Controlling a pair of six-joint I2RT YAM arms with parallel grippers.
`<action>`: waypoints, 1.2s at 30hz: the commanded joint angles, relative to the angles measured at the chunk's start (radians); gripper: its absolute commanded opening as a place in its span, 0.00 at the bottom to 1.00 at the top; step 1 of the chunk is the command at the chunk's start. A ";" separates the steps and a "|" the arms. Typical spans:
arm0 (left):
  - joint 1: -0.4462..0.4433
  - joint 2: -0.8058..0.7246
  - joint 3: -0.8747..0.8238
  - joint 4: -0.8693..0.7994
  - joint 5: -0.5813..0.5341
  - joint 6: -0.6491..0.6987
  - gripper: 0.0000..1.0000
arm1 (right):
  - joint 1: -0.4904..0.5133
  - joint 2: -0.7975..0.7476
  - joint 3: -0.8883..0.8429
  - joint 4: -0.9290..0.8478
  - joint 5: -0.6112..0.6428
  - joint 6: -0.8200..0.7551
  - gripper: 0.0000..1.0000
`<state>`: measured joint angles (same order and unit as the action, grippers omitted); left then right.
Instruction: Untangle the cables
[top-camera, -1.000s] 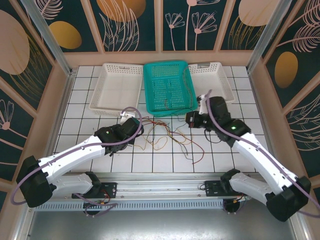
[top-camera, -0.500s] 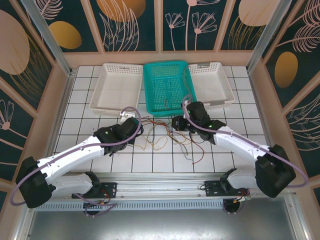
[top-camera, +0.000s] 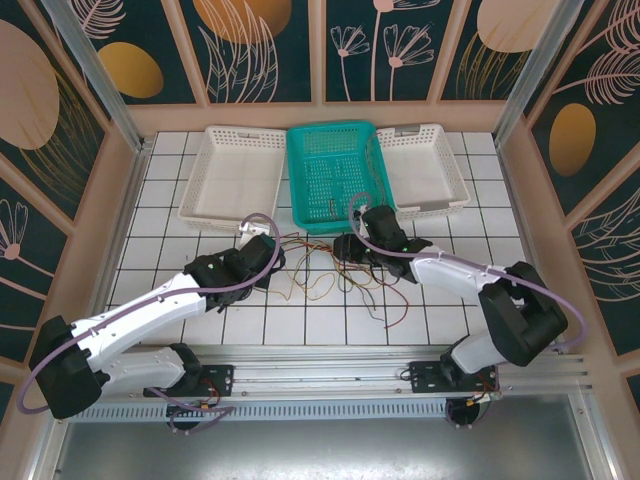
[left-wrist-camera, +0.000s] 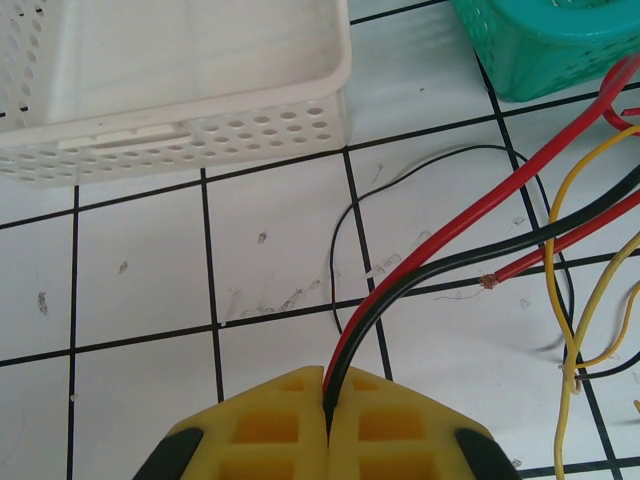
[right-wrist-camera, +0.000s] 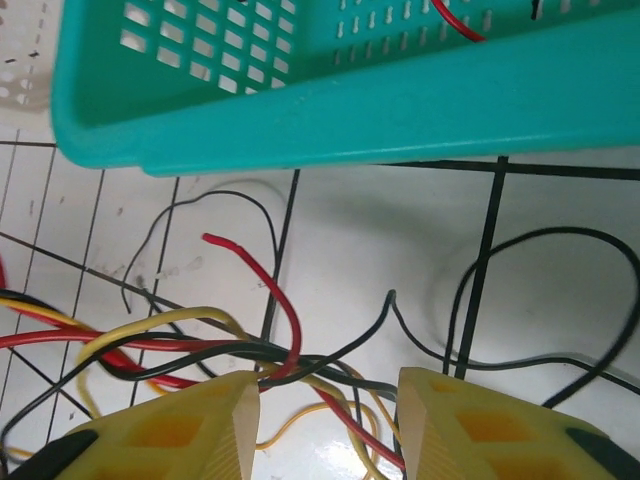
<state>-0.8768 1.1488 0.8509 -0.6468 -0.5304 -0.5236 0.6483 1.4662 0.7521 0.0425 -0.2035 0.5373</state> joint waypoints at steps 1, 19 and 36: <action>0.005 -0.011 -0.009 0.011 0.006 0.018 0.00 | 0.010 0.031 -0.008 0.046 0.013 0.000 0.42; 0.005 -0.006 -0.011 0.017 0.023 0.022 0.00 | 0.009 0.089 -0.022 0.207 -0.077 0.136 0.40; 0.005 -0.001 -0.012 0.019 0.029 0.023 0.00 | 0.010 0.084 -0.019 0.200 -0.096 0.216 0.27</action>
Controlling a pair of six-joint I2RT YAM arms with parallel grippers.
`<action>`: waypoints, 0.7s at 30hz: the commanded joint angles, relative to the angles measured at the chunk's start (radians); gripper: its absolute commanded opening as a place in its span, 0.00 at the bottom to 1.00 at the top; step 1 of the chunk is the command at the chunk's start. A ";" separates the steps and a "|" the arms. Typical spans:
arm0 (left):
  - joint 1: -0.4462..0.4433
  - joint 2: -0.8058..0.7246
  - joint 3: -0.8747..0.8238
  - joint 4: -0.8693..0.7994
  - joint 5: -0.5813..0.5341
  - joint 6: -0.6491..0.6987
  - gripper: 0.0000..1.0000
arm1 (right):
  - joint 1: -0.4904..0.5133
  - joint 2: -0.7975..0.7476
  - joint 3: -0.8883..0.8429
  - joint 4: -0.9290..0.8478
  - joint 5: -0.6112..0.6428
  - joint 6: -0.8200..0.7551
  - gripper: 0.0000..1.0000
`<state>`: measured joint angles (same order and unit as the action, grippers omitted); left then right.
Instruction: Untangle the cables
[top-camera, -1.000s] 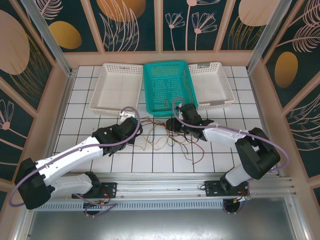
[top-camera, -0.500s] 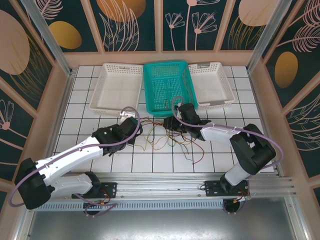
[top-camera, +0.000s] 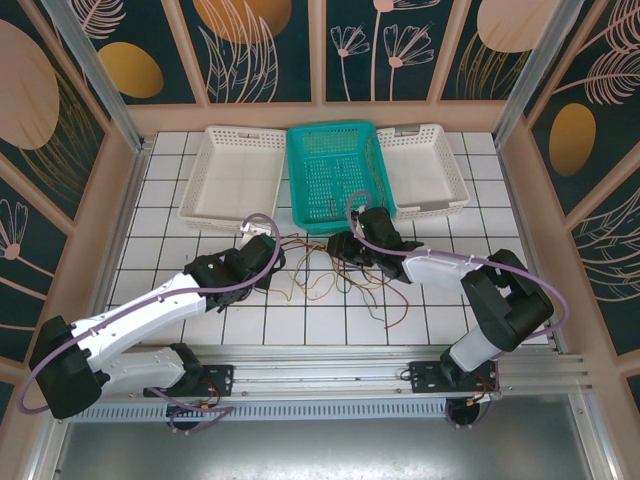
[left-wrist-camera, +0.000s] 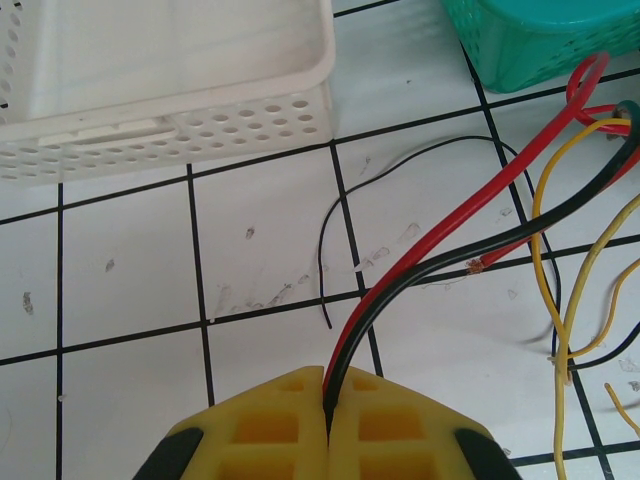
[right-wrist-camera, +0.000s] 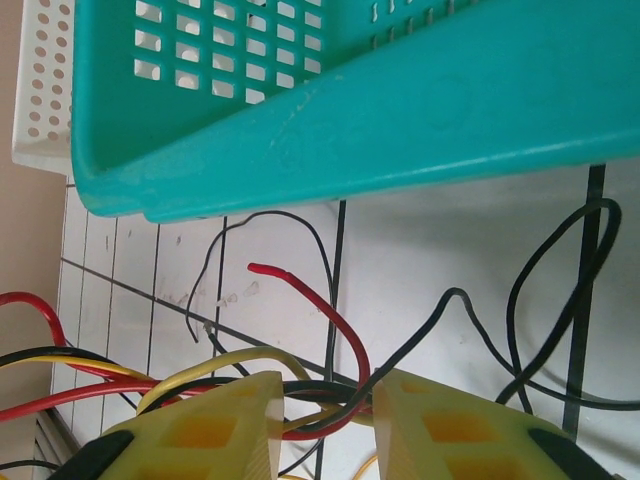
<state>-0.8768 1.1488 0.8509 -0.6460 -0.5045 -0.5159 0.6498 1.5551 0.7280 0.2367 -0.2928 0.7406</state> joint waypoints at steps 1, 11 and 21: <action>0.005 -0.001 -0.011 0.017 0.004 0.016 0.00 | 0.008 0.000 0.010 0.003 -0.008 0.013 0.25; 0.005 -0.006 -0.013 0.020 0.006 0.016 0.00 | 0.005 -0.002 0.021 -0.025 0.033 0.016 0.08; 0.005 -0.009 -0.013 0.019 0.006 0.016 0.00 | -0.005 -0.086 -0.003 -0.049 0.097 0.006 0.00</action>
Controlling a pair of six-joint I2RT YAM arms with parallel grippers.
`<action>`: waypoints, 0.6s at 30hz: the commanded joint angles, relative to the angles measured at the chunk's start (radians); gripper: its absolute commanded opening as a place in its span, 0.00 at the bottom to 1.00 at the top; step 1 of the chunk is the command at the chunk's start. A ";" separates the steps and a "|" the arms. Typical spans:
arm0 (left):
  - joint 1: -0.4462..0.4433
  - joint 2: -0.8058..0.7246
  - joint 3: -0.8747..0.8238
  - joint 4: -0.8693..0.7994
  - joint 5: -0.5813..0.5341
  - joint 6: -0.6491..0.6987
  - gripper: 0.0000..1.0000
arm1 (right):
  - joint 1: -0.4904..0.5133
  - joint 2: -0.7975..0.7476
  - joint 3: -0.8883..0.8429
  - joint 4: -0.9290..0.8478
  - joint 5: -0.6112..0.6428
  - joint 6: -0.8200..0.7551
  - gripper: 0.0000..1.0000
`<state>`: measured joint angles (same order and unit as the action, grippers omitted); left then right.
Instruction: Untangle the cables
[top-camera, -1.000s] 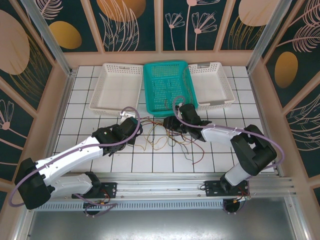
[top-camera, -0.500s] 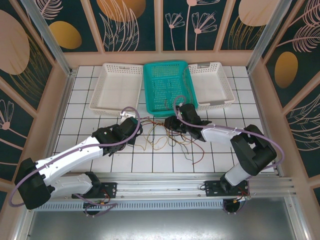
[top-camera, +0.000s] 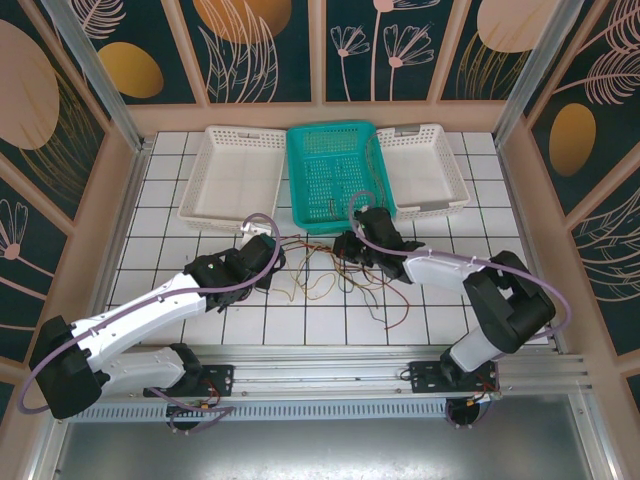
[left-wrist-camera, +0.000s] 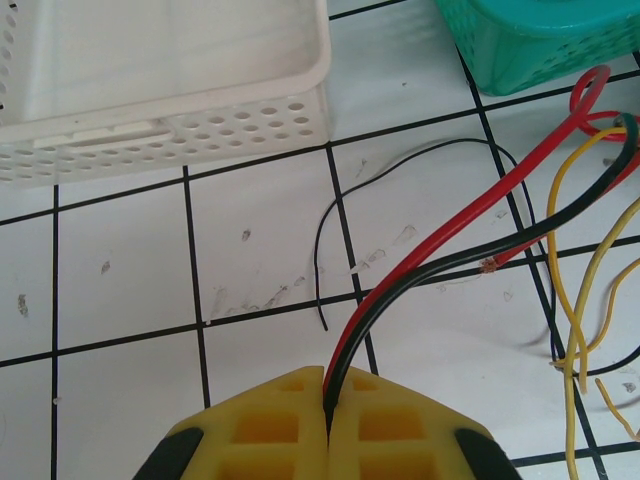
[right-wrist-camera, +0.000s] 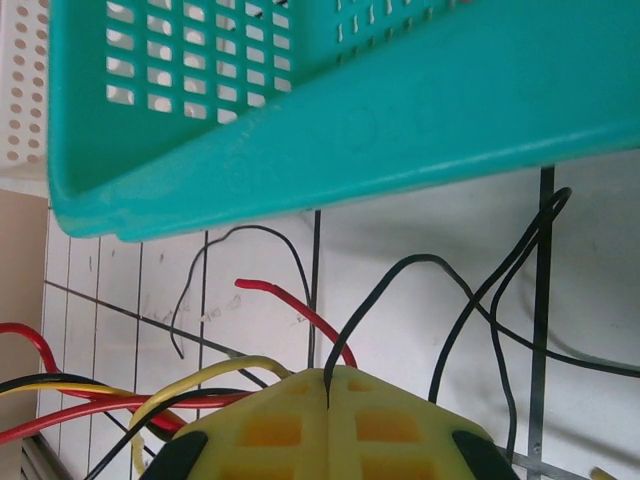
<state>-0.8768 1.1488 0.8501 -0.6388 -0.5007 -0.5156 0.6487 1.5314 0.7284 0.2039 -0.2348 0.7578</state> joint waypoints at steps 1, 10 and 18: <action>0.005 -0.008 -0.013 0.012 0.002 0.015 0.00 | -0.009 -0.084 -0.008 -0.028 0.056 -0.015 0.00; 0.004 -0.004 -0.012 0.012 0.004 0.016 0.00 | -0.096 -0.279 -0.028 -0.154 0.118 -0.068 0.00; 0.005 0.000 -0.010 0.010 0.003 0.015 0.00 | -0.243 -0.454 0.003 -0.300 0.123 -0.134 0.00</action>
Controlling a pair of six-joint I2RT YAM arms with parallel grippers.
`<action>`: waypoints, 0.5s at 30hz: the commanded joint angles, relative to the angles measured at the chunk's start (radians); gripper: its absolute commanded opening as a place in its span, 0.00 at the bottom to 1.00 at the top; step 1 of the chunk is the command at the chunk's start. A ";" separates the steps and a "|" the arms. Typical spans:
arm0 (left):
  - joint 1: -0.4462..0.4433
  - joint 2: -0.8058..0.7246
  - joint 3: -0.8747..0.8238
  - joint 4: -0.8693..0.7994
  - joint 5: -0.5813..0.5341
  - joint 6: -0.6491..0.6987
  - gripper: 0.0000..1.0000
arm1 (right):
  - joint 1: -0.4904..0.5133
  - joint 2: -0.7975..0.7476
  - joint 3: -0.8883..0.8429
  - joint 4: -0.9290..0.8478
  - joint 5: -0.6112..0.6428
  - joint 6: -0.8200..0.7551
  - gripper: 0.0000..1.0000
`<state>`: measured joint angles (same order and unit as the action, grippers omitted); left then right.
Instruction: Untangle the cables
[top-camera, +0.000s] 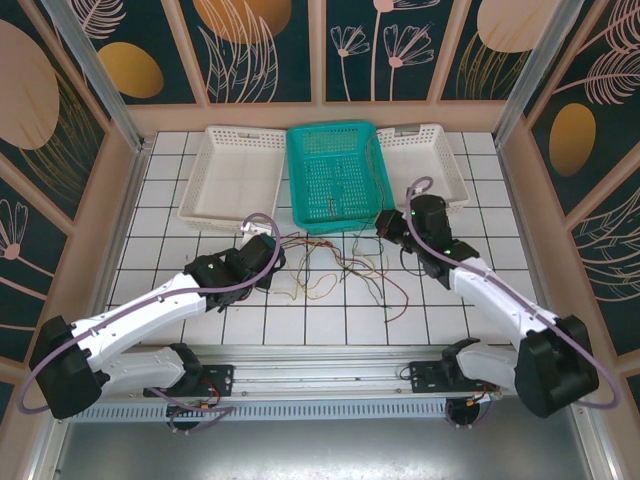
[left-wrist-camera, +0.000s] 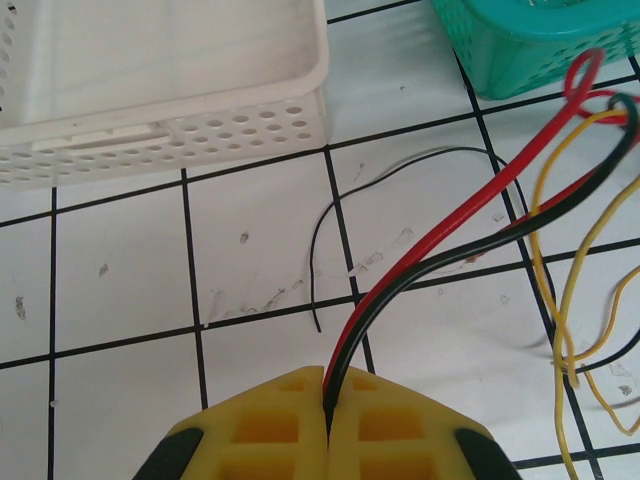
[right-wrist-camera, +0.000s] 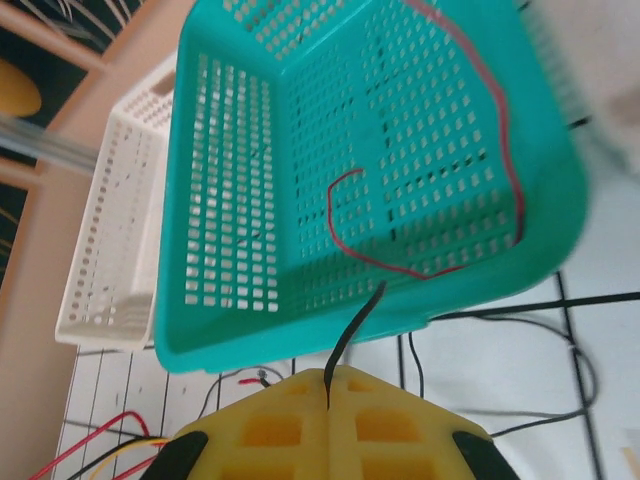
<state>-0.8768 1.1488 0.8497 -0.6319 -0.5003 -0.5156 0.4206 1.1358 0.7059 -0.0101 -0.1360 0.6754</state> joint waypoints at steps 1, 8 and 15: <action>0.004 0.001 -0.010 0.004 0.003 0.015 0.00 | -0.019 -0.082 0.048 -0.118 0.042 -0.069 0.00; 0.005 0.017 -0.008 0.004 0.011 0.018 0.00 | -0.020 -0.166 0.310 -0.325 0.136 -0.161 0.00; 0.004 0.044 -0.006 0.005 0.034 0.023 0.00 | -0.020 -0.143 0.655 -0.471 0.194 -0.243 0.00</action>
<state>-0.8768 1.1793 0.8497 -0.6319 -0.4782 -0.5087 0.4053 0.9886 1.2526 -0.3828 0.0097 0.4973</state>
